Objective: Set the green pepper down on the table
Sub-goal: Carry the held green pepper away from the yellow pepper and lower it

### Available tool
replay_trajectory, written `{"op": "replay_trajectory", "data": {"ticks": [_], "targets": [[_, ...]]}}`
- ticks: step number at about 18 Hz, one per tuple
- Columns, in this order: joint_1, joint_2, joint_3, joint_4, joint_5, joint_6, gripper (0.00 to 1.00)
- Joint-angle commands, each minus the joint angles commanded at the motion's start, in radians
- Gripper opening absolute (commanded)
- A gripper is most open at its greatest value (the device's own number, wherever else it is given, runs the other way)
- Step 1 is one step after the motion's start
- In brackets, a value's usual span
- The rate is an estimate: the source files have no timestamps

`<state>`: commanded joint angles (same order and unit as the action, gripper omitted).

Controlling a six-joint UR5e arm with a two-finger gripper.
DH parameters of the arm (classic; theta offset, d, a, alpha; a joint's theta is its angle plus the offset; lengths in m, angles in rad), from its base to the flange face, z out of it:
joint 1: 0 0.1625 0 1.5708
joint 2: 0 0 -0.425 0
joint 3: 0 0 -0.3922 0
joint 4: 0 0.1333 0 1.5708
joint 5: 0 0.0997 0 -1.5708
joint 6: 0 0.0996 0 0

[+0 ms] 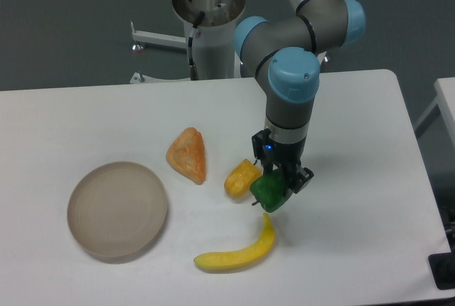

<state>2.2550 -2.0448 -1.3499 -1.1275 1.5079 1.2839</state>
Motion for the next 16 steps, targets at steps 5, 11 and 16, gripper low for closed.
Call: {"op": "replay_trajectory", "data": {"ticks": [5, 11, 16], "targets": [[-0.002, -0.035, 0.066, -0.008, 0.017, 0.009, 0.44], [0.009, -0.124, 0.193, -0.009, 0.057, 0.075, 0.44], [0.017, -0.248, 0.351, -0.008, 0.092, 0.118, 0.44]]}}
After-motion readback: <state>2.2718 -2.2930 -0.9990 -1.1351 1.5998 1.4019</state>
